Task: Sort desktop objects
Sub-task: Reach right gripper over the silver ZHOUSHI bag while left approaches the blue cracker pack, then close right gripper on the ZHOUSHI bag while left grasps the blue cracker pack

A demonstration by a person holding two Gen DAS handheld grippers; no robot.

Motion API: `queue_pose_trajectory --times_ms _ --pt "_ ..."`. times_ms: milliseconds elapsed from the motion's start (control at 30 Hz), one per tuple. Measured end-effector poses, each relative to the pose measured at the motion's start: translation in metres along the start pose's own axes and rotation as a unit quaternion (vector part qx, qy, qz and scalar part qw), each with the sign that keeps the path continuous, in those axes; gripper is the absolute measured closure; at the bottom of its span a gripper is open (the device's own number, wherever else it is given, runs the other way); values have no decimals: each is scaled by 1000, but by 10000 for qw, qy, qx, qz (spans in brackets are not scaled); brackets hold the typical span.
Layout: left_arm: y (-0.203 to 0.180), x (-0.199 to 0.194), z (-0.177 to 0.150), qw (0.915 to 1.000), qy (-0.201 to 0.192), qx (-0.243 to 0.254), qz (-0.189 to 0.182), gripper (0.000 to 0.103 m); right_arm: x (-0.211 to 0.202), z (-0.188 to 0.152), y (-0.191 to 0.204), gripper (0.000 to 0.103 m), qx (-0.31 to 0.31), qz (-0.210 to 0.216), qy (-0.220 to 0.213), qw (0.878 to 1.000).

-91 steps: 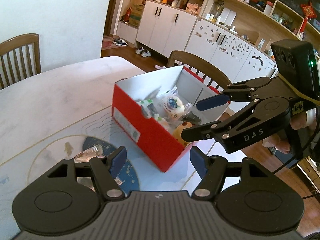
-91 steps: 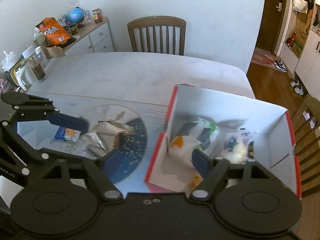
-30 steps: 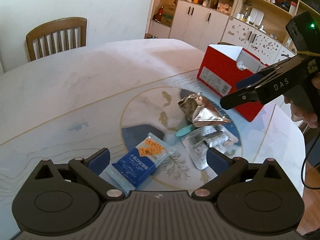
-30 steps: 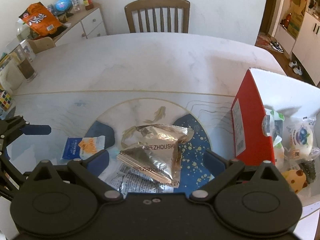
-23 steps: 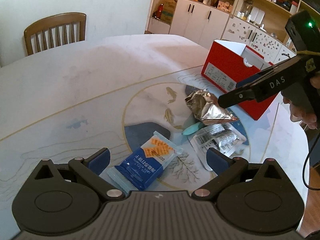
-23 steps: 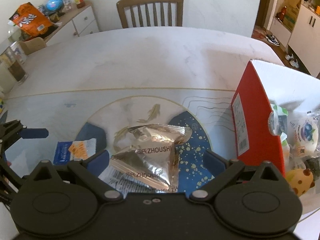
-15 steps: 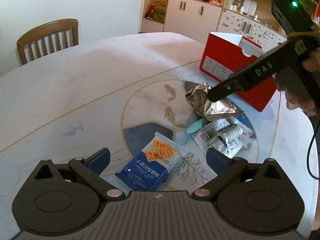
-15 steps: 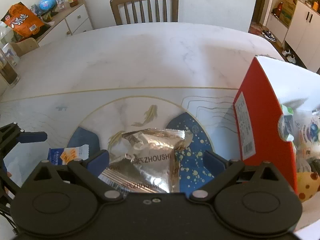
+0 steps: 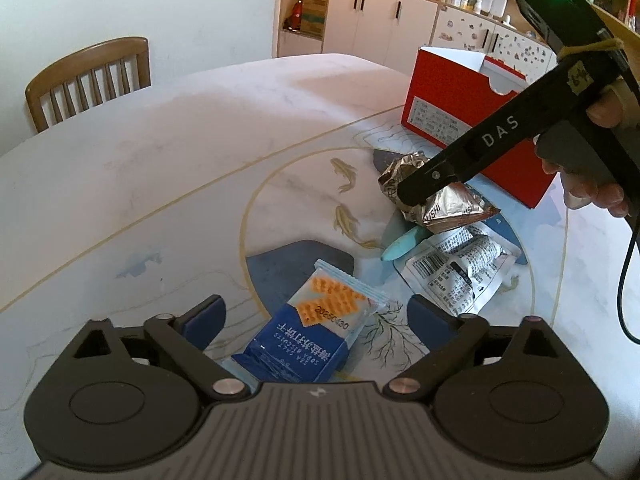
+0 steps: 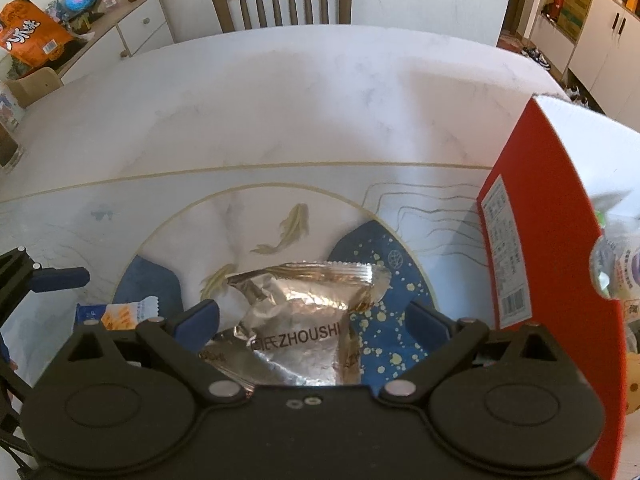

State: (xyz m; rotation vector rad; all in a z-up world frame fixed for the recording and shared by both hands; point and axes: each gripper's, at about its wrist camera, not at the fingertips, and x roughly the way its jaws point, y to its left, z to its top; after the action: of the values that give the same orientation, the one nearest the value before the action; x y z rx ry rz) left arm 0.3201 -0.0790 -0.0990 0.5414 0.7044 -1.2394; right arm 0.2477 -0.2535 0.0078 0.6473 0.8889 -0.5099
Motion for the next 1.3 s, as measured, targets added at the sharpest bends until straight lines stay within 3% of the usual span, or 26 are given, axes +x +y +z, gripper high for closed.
queue_pose_trajectory --times_ms 200,467,533,833,1033,1300 --pt "-2 6 -1 9998 113 163 50 18 6 2 -2 6 32 45 79 10000" --pt "-8 4 -1 9992 147 286 240 36 8 2 1 28 -58 164 158 9997" --pt "-9 3 0 9992 144 278 255 45 8 3 2 32 -84 164 160 9997" --pt "-6 0 1 9993 135 152 305 61 5 2 6 43 -187 118 158 9996" --pt "-3 -4 2 9995 122 -135 260 66 -4 1 10 53 -286 85 73 9995" --pt "2 -14 3 9992 60 -359 194 67 -17 -3 13 54 -397 27 -19 9992"
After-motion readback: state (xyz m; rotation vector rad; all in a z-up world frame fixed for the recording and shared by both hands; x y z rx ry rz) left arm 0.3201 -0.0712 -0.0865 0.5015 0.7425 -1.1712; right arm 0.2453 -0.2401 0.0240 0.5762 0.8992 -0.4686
